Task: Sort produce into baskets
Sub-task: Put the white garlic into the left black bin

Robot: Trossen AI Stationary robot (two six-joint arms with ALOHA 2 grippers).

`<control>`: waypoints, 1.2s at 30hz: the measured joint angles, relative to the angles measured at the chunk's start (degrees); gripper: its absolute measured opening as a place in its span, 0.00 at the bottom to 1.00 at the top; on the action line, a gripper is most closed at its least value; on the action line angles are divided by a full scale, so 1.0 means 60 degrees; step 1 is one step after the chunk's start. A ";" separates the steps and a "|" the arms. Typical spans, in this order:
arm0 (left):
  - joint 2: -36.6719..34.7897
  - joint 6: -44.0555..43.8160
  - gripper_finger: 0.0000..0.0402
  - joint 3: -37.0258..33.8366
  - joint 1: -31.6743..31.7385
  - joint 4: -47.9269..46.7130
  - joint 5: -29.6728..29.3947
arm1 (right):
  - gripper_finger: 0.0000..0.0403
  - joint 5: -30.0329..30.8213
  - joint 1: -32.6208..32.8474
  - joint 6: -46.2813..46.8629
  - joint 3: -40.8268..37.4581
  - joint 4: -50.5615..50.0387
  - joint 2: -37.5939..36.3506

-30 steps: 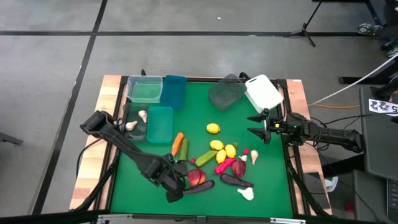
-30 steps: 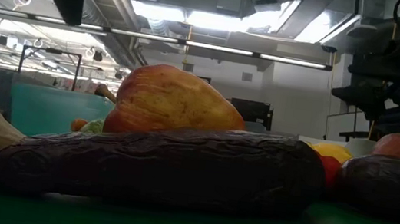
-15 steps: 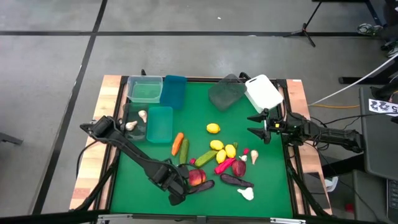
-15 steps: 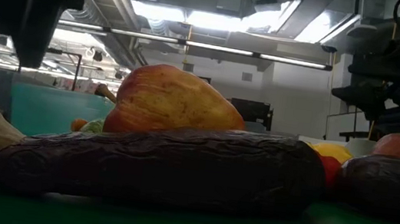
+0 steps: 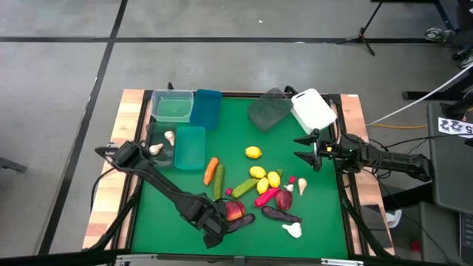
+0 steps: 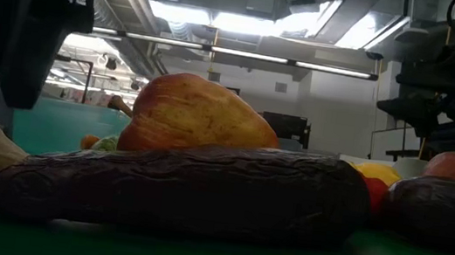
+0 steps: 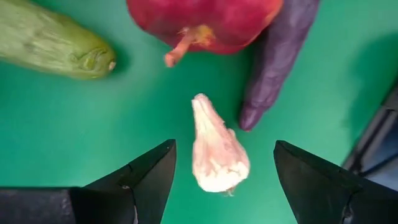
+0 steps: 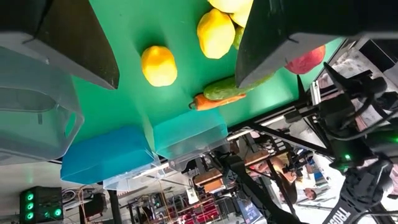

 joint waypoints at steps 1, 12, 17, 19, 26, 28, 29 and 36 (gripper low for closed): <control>0.0025 0.0000 0.66 0.0000 -0.0004 -0.0019 0.0004 | 0.79 -0.0001 -0.0002 0.0000 0.0000 0.0000 0.0000; 0.0324 0.0235 0.66 -0.0033 -0.0127 -0.0201 0.0051 | 0.79 -0.0007 0.0000 -0.0004 0.0000 -0.0004 0.0007; 0.0417 0.0455 0.66 -0.0050 -0.0127 -0.0389 -0.0077 | 0.79 -0.0007 0.0000 -0.0004 0.0000 -0.0004 0.0007; 0.0469 0.0454 0.66 -0.0102 -0.0127 -0.0422 -0.0140 | 0.79 -0.0036 0.0000 -0.0004 0.0000 0.0000 0.0007; 0.0484 0.0625 0.66 -0.0485 -0.0117 -0.0347 -0.0149 | 0.79 -0.0080 0.0000 -0.0007 0.0000 0.0004 0.0007; 0.0484 0.0691 0.66 -0.0522 -0.0096 -0.0342 -0.0149 | 0.79 -0.0080 0.0000 -0.0007 0.0000 0.0004 0.0007; 0.0484 0.0701 0.66 -0.0525 -0.0075 -0.0362 -0.0149 | 0.79 -0.0080 0.0000 -0.0007 0.0000 0.0004 0.0007; 0.0484 0.0894 0.57 -0.0525 -0.0016 -0.0371 -0.0168 | 0.79 -0.0080 0.0000 -0.0007 0.0000 0.0007 0.0007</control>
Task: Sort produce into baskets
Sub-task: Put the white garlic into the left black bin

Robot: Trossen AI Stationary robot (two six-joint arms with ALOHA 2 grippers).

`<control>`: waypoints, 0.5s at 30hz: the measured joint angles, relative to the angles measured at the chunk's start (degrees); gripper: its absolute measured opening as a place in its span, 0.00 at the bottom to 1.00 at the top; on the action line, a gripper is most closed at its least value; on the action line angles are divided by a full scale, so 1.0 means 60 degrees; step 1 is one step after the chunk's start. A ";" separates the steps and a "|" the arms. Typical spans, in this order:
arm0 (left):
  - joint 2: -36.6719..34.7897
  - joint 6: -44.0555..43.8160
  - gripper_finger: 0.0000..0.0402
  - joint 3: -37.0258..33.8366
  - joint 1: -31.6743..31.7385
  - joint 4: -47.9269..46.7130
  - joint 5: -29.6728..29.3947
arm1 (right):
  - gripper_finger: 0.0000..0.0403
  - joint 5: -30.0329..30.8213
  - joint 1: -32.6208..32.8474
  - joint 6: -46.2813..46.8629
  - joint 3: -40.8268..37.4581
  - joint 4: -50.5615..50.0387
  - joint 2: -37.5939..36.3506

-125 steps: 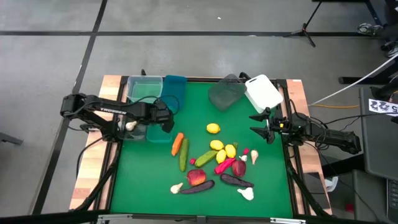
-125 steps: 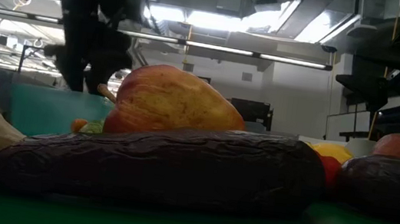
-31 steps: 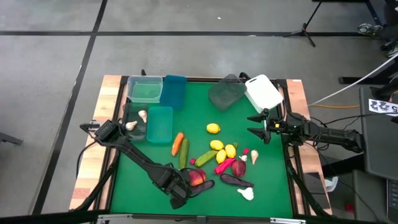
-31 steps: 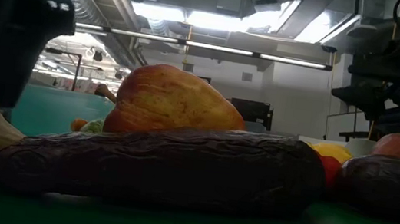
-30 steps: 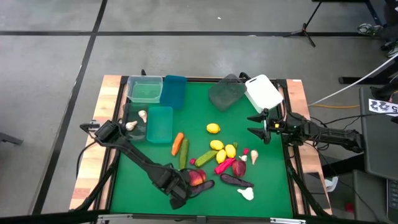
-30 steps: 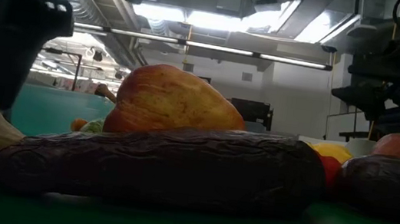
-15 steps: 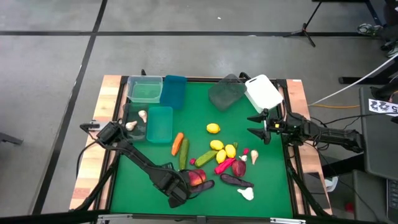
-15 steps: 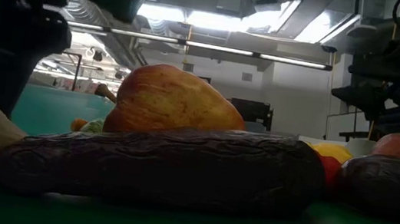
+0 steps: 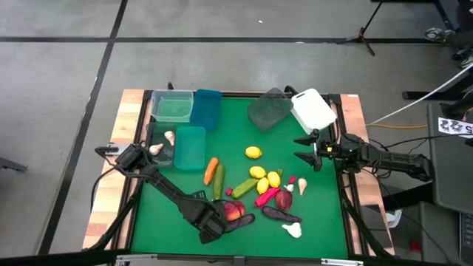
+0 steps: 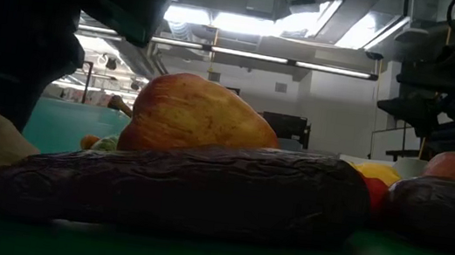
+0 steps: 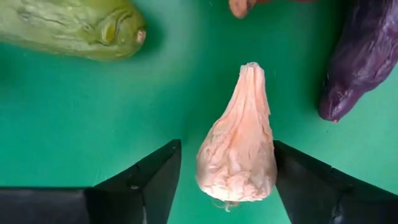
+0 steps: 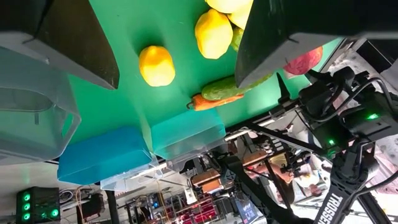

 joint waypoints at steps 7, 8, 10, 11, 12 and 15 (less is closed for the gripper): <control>0.0000 -0.0177 0.46 0.0000 -0.0002 -0.0007 0.0107 | 0.79 0.0000 0.0000 0.0000 0.0000 0.0000 0.0000; 0.0000 -0.0182 0.44 0.0000 -0.0002 -0.0007 0.0138 | 0.79 0.0000 0.0000 0.0000 0.0000 0.0000 0.0000; 0.0000 -0.0213 0.43 0.0019 -0.0002 -0.0031 0.0220 | 0.79 0.0000 0.0000 0.0000 0.0000 0.0000 0.0000; 0.0000 -0.0216 0.42 0.0041 -0.0001 -0.0029 0.0242 | 0.79 0.0000 0.0000 0.0000 0.0000 0.0000 0.0000; -0.0017 -0.0219 0.41 0.0058 -0.0002 -0.0021 0.0246 | 0.79 -0.0001 0.0000 0.0000 0.0000 0.0000 0.0000; -0.0104 -0.0418 0.40 0.0066 0.0018 -0.0058 0.0277 | 0.79 -0.0001 0.0000 0.0000 0.0000 0.0000 0.0000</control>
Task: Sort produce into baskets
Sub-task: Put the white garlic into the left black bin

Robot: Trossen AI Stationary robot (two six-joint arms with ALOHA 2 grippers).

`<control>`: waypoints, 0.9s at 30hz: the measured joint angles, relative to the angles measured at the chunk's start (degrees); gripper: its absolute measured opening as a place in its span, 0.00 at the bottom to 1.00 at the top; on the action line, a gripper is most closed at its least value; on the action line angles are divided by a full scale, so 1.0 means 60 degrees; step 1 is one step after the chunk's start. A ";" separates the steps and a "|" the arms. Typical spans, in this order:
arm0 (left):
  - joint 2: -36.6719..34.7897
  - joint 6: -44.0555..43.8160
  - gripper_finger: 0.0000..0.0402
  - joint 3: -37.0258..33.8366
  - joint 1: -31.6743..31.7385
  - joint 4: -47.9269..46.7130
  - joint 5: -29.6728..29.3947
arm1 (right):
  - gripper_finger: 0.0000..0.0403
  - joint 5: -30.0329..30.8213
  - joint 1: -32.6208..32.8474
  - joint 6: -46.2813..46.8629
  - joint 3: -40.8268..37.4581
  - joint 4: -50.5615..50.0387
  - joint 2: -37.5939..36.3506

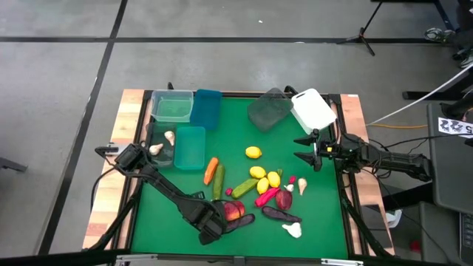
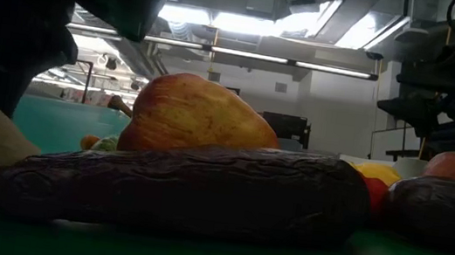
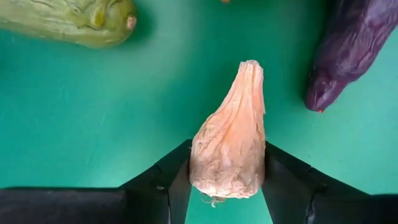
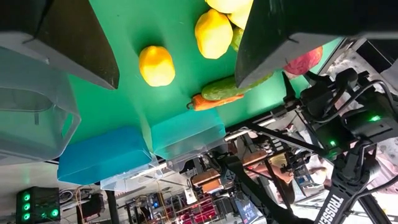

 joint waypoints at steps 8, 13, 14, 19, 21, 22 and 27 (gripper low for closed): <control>-0.0988 -0.0715 0.41 0.0007 0.0211 -0.0918 -0.0418 | 0.79 -0.0003 0.0000 0.0000 0.0000 0.0002 0.0000; -0.2016 -0.1778 0.41 0.0011 0.0547 -0.3326 -0.1399 | 0.79 -0.0003 0.0000 0.0000 0.0000 0.0004 0.0000; -0.2236 -0.2054 0.41 0.0011 0.0645 -0.3918 -0.1581 | 0.79 -0.0003 0.0000 -0.0004 0.0000 0.0004 0.0000; -0.3346 -0.3398 0.41 -0.0049 0.1275 -0.6114 -0.2996 | 0.79 -0.0003 0.0000 -0.0036 0.0000 0.0003 -0.0001; -0.4000 -0.3579 0.41 -0.0360 0.1636 -0.5854 -0.3499 | 0.79 -0.0003 0.0000 -0.0036 0.0000 0.0004 0.0000; -0.4289 -0.3776 0.41 -0.0507 0.1826 -0.5805 -0.3749 | 0.79 -0.0003 0.0000 -0.0036 -0.0001 0.0004 -0.0001; -0.5375 -0.4519 0.41 -0.1592 0.2853 -0.5978 -0.4447 | 0.79 -0.0003 0.0000 -0.0036 0.0000 0.0004 0.0000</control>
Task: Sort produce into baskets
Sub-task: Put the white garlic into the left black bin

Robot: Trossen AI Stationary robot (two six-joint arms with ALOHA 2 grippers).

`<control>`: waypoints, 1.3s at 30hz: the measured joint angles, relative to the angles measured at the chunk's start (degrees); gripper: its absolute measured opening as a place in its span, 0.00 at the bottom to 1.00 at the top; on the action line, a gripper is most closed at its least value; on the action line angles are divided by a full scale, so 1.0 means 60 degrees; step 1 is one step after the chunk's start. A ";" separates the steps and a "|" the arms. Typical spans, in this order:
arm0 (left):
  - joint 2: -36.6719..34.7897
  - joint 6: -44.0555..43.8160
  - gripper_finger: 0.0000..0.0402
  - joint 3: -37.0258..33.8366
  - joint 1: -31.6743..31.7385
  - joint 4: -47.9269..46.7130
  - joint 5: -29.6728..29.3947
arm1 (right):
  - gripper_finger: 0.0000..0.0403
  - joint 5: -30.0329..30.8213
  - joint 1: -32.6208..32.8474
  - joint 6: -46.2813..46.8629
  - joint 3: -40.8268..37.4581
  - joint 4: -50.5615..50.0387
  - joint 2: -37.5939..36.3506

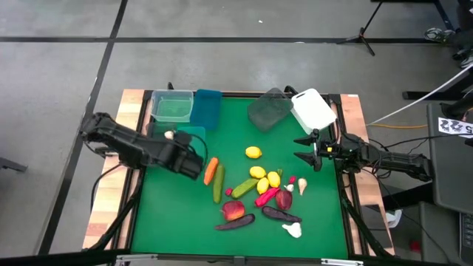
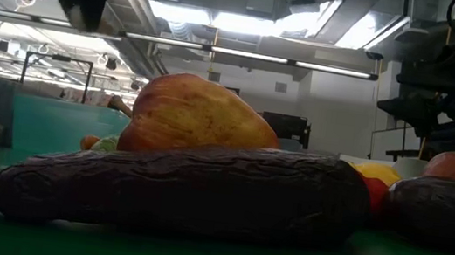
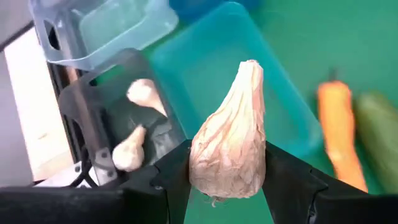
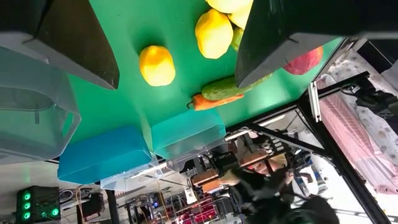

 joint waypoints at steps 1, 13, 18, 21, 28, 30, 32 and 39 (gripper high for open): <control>-0.0207 -0.0087 0.41 -0.0311 0.0221 0.0001 -0.0123 | 0.79 0.0000 0.0000 0.0000 0.0000 0.0000 0.0000; -0.1301 -0.0868 0.41 -0.3669 0.3133 0.1068 -0.1001 | 0.79 0.0000 0.0000 -0.0222 0.0000 0.0000 -0.0003; -0.1329 -0.0140 0.41 -0.4687 0.3940 0.2285 -0.0515 | 0.79 0.0000 0.0000 -0.0222 0.0000 0.0000 -0.0003; -0.1326 0.0299 0.42 -0.4874 0.4131 0.2637 -0.0424 | 0.79 0.0000 0.0000 -0.0222 0.0000 0.0000 -0.0003; -0.1375 0.1086 0.42 -0.4722 0.3968 0.2597 -0.0562 | 0.79 0.0000 0.0000 -0.0222 -0.0001 0.0000 -0.0003; -0.1405 0.1245 0.42 -0.4674 0.3940 0.2602 -0.0579 | 0.79 0.0000 0.0000 -0.0222 0.0000 0.0000 -0.0003; -0.1501 0.1377 0.45 -0.4674 0.3932 0.2634 -0.0635 | 0.79 0.0000 0.0000 -0.0222 -0.0002 0.0000 -0.0003; -0.1739 0.1788 0.67 -0.4667 0.3932 0.2750 -0.0648 | 0.79 0.0000 0.0000 -0.0222 -0.0001 0.0000 -0.0003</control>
